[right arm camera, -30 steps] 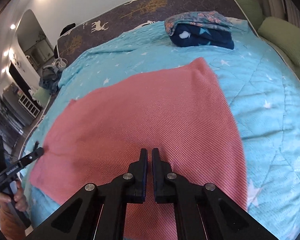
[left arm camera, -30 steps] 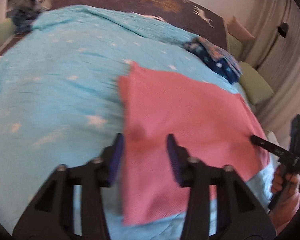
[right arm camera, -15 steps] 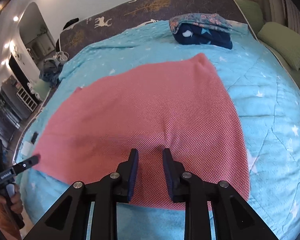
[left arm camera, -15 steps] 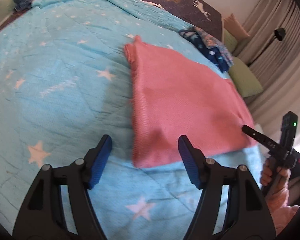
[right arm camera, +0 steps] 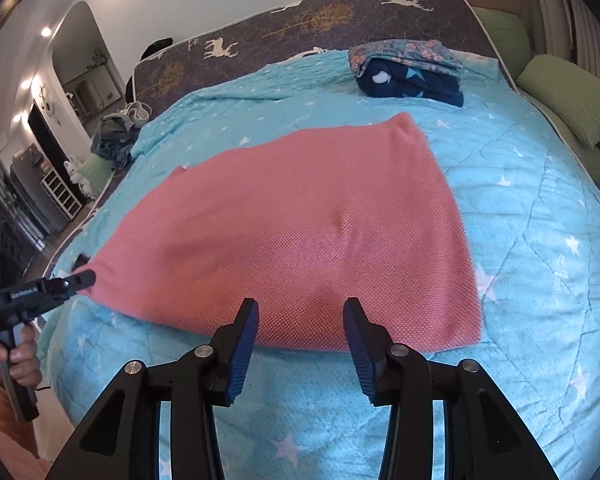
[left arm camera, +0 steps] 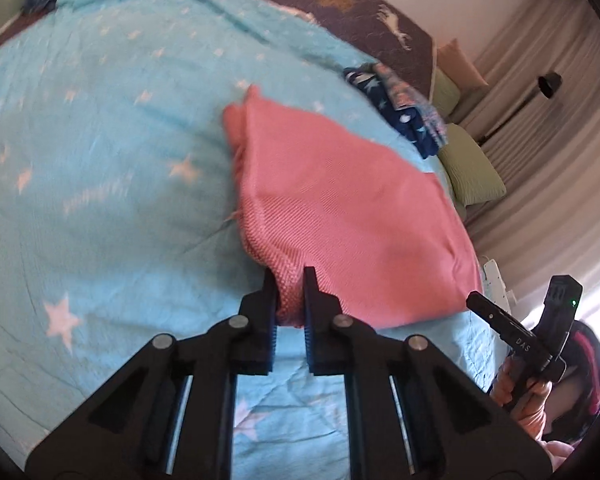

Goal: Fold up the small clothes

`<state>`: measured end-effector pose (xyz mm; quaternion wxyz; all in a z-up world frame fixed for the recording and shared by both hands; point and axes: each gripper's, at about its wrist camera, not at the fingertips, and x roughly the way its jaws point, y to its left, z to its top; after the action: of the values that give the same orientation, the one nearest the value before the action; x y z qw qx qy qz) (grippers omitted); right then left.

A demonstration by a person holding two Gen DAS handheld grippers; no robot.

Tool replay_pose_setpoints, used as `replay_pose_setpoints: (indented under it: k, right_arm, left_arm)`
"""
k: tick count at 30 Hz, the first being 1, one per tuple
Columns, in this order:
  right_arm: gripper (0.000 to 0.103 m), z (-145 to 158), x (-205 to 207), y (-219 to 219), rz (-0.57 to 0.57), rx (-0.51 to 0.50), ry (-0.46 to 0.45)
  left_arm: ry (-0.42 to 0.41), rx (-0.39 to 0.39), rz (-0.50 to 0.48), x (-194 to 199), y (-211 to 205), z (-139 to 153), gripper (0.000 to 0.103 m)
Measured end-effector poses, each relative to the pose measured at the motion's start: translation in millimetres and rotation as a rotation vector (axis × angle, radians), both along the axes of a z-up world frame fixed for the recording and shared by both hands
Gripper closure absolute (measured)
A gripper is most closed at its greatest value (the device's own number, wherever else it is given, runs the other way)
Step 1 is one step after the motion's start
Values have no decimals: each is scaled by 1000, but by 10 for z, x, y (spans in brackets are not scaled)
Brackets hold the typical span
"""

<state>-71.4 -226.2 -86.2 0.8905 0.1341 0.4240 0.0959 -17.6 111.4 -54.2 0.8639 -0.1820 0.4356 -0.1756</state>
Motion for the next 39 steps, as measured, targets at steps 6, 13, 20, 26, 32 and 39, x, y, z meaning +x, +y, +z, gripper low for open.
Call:
replay_pose_setpoints:
  k: [6,13,20,26,32,39]
  right_arm:
    - [53,-51,-100,-184,-60,23,2]
    - [51,33,-218,-240,-21,49,-48]
    - [43,114,-241,-104,68,42,-87]
    - [43,73,-208,-86,100,56,-79]
    - [42,92,-155,74,169,37,-85]
    - [40,132,-30,494,276,7,-90]
  left_arm:
    - [-125,48,-75,69,-300,488,92]
    - [-200,88,-201,278,-923,824,93]
    - [-249,127,-335,231,-1463,915,97]
    - [-195,131,-164,197,-1005,829,91]
    - [-37,155,107,-55,-55,310,61]
    - [132,13,101,-273,214,-359,57]
